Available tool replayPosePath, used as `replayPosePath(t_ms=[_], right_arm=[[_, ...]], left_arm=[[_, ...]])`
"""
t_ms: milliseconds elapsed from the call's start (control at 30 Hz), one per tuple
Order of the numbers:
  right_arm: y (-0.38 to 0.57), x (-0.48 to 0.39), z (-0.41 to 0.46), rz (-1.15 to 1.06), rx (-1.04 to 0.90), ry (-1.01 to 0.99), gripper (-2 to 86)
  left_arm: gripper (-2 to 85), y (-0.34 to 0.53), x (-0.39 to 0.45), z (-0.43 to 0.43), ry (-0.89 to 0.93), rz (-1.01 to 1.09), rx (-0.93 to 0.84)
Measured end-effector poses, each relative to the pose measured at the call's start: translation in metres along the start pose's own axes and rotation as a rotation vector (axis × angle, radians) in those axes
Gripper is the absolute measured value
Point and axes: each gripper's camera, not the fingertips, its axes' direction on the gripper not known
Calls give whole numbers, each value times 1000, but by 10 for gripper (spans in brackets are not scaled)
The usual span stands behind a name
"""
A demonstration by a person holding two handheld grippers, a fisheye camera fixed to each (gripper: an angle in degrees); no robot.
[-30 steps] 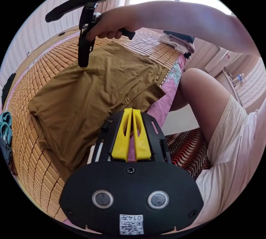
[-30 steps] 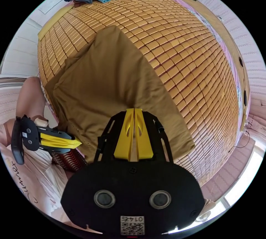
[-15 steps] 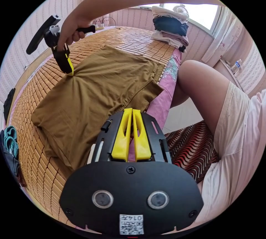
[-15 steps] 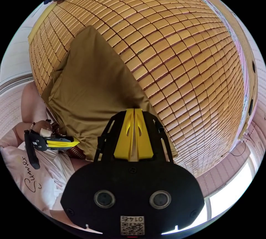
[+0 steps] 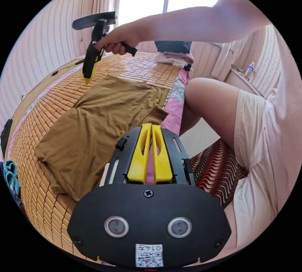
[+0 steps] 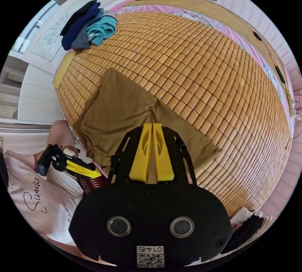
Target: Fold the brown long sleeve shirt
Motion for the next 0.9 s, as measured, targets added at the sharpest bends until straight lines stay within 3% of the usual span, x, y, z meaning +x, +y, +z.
replayPosePath(t_ms=[300,733,900], right_arm=[[216,58,8,411,-48,-58,87],[297,107,-31,422,175,-265,12],[329,128,-63,372,285,-500,10]], left_arm=[[119,-27,26,11,49,-75,127],[163,-110,42,109,-47,-60,-88],[122,-137,33,143,-11,-98,-216]])
